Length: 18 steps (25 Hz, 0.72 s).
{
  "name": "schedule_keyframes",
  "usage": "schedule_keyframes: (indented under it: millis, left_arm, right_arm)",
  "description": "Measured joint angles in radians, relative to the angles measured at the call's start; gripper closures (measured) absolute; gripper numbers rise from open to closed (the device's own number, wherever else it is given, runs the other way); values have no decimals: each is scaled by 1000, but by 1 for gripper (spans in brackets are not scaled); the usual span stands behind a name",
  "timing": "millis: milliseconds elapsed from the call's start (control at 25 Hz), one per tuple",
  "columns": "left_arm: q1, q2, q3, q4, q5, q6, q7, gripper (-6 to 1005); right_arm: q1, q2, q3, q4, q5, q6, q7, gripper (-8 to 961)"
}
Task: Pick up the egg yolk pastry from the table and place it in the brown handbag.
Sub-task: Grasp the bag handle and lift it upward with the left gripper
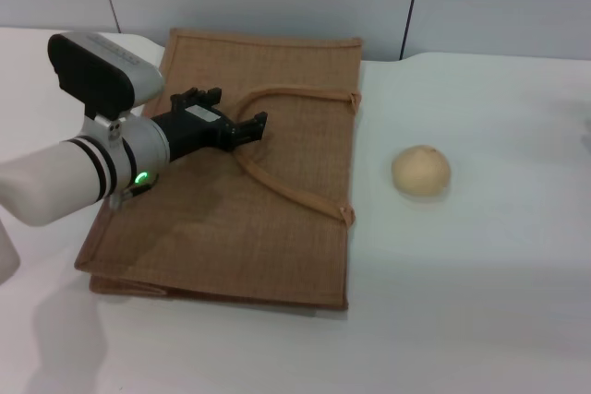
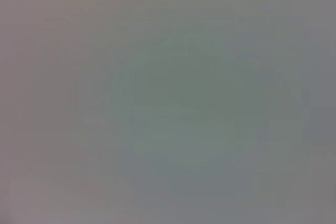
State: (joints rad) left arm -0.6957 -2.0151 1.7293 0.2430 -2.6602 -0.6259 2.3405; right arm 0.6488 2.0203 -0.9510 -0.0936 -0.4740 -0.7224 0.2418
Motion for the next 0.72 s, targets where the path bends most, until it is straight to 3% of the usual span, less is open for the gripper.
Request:
schedule_keyframes:
  millis: [720]
  left_arm:
    - [-8,9,-4,1,31,86,-41,168]
  right_arm:
    - [0,0,0,0,0,15,0,102]
